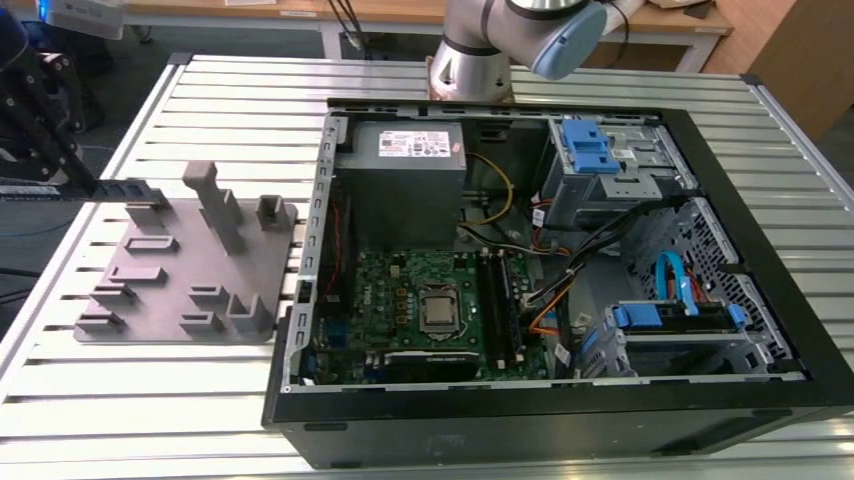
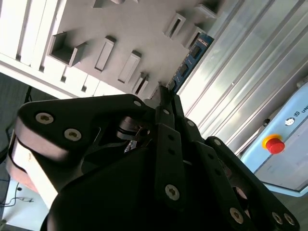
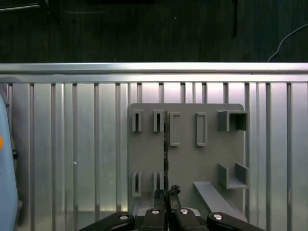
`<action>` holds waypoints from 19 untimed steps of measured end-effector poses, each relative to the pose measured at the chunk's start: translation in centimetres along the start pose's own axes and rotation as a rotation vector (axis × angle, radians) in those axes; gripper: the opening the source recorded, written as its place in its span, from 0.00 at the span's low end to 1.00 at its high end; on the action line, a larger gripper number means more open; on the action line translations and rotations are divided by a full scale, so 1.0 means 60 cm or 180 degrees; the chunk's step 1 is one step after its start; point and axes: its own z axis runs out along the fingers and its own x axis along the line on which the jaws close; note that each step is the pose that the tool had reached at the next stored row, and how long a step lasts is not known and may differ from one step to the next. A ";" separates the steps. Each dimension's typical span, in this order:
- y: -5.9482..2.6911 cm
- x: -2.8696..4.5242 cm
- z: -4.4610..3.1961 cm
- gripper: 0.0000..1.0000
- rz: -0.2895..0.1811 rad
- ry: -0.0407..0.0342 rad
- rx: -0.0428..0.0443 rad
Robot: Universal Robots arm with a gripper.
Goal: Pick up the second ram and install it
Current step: 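Pick up the second ram and move it above second insertion slot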
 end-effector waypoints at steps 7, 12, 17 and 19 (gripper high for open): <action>0.000 0.000 -0.022 0.14 0.0000 0.0000 0.0000; 0.000 -0.001 -0.041 0.14 0.0000 0.0000 0.0000; -0.001 -0.001 -0.050 0.14 0.0000 -0.0006 0.0001; -0.001 -0.001 -0.050 0.14 0.0000 -0.0006 0.0001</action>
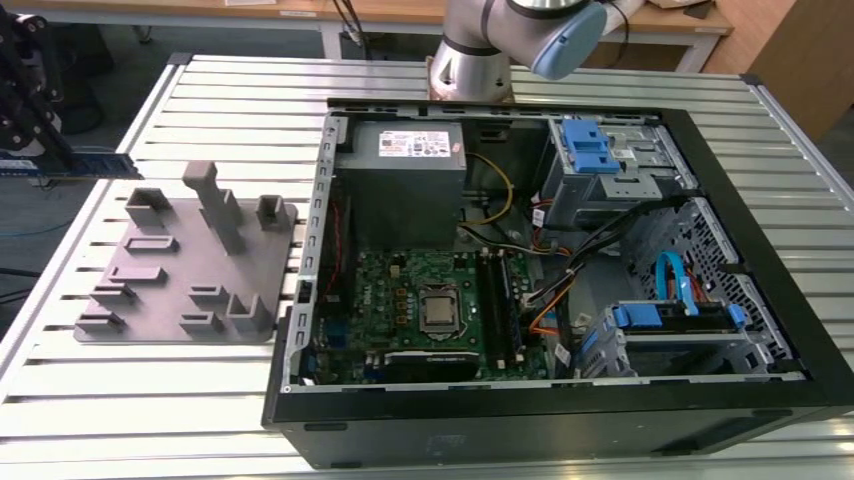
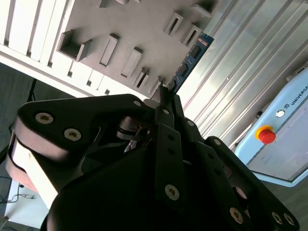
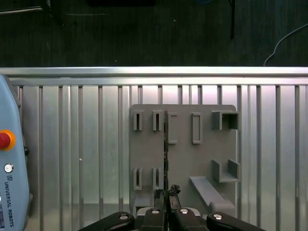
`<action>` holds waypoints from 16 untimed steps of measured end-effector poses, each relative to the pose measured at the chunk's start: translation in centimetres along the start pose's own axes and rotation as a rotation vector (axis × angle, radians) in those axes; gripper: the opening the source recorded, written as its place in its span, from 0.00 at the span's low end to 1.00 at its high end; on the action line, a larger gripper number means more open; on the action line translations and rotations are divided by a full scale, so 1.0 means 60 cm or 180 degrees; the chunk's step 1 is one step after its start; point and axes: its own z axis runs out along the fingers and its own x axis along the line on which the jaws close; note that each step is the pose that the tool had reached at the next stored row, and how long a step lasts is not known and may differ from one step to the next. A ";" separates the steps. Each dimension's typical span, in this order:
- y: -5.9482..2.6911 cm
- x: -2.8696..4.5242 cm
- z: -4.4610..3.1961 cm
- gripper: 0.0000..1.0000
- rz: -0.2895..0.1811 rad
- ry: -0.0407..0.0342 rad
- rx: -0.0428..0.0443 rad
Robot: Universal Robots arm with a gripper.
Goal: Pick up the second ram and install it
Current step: 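Pick up the second ram and move it above second insertion slot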
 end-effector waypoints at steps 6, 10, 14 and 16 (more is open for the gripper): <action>-0.005 0.000 0.000 0.14 -0.0001 0.0001 -0.0001; -0.030 -0.001 0.000 0.14 0.0000 0.0000 -0.0005; -0.061 -0.001 0.001 0.14 0.0000 0.0001 -0.0012; -0.076 -0.002 0.001 0.14 0.0000 0.0000 -0.0016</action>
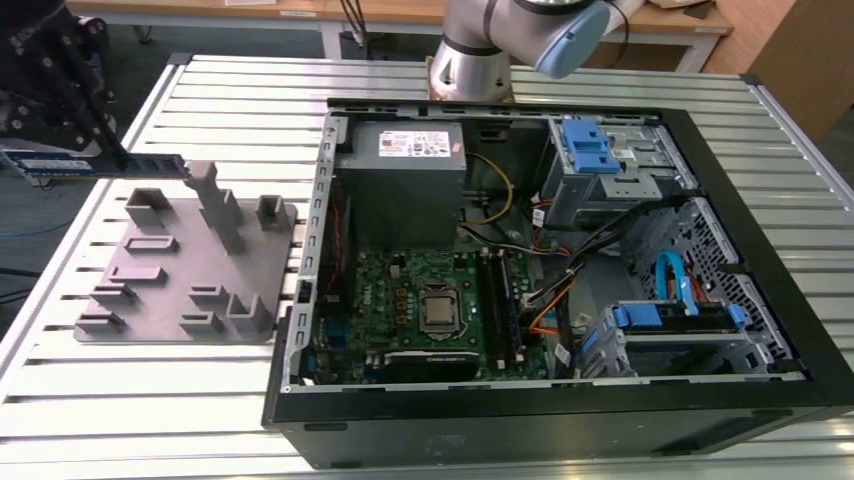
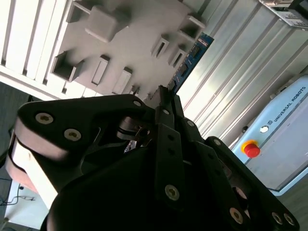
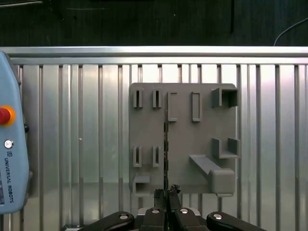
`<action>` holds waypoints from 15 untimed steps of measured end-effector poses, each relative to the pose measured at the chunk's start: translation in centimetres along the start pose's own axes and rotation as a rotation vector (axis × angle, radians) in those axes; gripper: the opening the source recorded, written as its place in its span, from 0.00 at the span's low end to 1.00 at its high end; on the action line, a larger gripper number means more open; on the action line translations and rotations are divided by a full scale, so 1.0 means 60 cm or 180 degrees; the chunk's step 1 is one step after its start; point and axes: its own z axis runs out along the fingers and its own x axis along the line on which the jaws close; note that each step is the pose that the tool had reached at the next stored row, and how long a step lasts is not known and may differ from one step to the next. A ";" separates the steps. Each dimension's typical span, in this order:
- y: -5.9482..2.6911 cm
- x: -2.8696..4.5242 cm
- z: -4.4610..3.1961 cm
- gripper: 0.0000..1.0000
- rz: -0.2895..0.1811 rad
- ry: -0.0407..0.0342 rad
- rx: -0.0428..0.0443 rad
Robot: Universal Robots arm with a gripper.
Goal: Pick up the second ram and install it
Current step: 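Pick up the second ram and move it above second insertion slot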
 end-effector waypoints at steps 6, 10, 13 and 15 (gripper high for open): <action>-0.046 -0.001 0.000 0.14 0.0000 0.0000 -0.0011; -0.076 -0.002 0.000 0.14 0.0000 0.0000 -0.0018; -0.097 -0.002 0.001 0.14 0.0000 0.0000 -0.0022; -0.111 -0.002 0.001 0.14 0.0000 0.0001 -0.0026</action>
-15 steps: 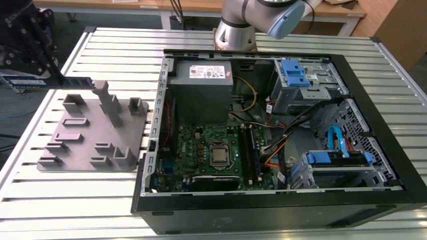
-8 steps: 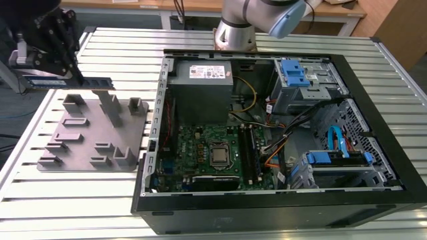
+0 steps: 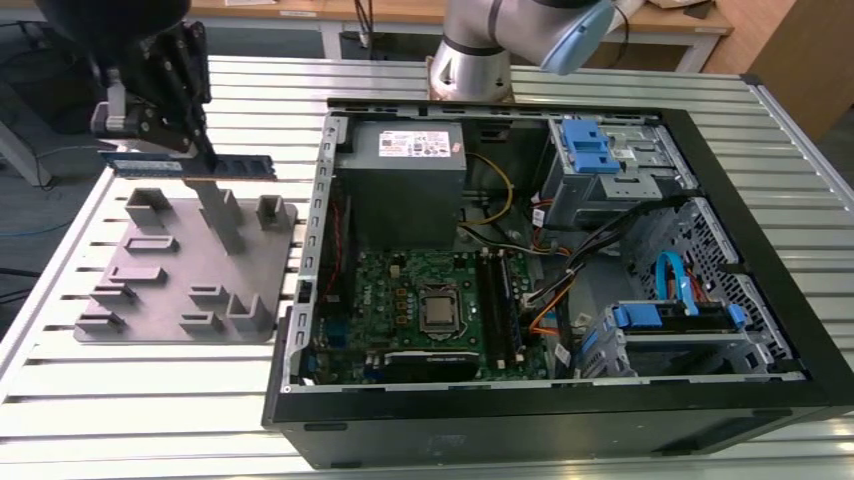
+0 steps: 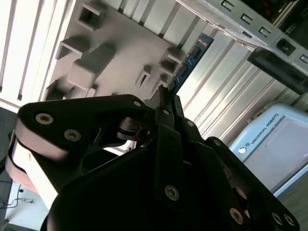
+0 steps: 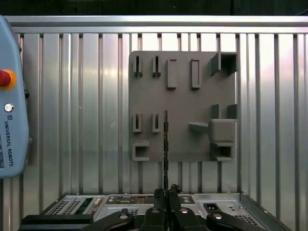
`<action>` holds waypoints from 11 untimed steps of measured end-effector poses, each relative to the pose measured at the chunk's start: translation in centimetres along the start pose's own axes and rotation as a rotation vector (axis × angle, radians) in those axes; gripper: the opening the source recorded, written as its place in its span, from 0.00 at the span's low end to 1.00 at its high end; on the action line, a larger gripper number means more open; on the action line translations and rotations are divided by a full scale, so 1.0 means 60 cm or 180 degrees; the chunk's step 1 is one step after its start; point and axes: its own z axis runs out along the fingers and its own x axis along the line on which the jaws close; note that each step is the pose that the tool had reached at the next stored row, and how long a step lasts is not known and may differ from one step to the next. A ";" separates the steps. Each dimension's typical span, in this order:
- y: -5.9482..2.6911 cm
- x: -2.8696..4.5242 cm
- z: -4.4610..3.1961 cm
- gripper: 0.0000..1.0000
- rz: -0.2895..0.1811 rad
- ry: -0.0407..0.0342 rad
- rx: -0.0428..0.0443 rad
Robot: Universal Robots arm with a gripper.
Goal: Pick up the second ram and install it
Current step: 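Pick up the second ram and move it above second insertion slot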
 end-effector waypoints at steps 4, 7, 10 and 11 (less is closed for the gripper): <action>-0.028 -0.001 0.000 0.14 0.0000 0.0000 -0.0006; -0.050 -0.001 0.000 0.14 0.0000 0.0000 -0.0010; -0.071 -0.002 0.000 0.14 0.0000 0.0000 -0.0015; -0.077 -0.002 0.000 0.14 0.0000 0.0000 -0.0016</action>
